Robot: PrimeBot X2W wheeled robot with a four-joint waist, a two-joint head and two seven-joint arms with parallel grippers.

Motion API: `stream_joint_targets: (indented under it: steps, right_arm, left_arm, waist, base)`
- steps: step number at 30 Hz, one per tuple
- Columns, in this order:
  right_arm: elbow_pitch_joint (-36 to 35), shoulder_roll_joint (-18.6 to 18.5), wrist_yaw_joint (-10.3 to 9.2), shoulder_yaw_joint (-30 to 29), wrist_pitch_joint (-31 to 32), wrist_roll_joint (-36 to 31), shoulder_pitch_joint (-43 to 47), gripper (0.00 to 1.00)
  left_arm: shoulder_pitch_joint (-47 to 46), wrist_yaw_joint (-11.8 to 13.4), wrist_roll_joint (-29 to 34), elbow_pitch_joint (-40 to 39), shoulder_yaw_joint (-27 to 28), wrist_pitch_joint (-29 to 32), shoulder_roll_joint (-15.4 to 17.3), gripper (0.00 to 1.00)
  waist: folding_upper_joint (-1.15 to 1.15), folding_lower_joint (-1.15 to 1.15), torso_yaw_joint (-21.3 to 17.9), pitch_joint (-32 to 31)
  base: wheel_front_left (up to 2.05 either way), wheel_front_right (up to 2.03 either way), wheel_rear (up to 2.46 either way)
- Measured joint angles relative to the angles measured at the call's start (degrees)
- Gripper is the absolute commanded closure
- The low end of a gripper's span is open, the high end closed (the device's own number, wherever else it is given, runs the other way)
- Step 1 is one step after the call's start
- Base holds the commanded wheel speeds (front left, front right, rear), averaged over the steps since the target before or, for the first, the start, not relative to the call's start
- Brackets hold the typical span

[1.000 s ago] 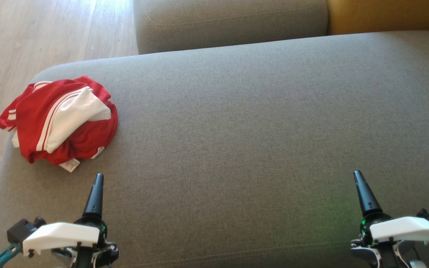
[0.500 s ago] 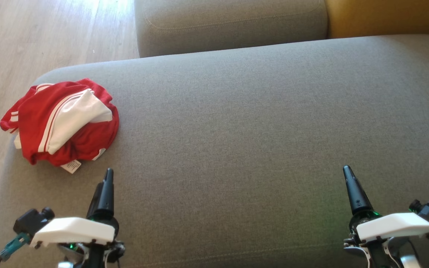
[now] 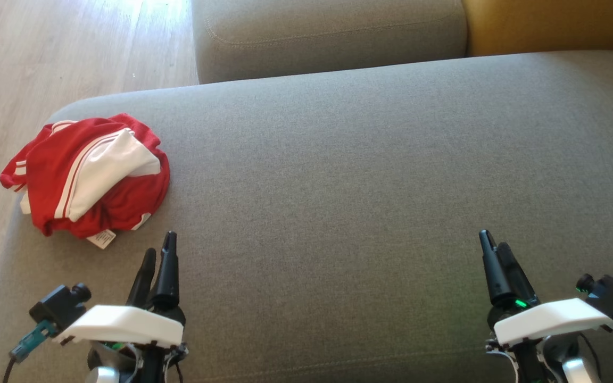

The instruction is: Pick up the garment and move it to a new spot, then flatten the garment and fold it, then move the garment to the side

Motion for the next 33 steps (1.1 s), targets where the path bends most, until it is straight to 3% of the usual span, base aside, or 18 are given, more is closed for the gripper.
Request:
stream_joint_targets:
  steps: [33]
  right_arm:
    - [-1.7,-0.2,0.00,1.3,-5.3,-20.6,0.4,0.00]
  left_arm:
    - [0.0,0.5,23.9,-5.3,-6.5,-5.3,0.3,0.00]
  waist:
    - [0.00,0.00,-0.1,0.1]
  base:
    - [0.00,0.00,0.00]
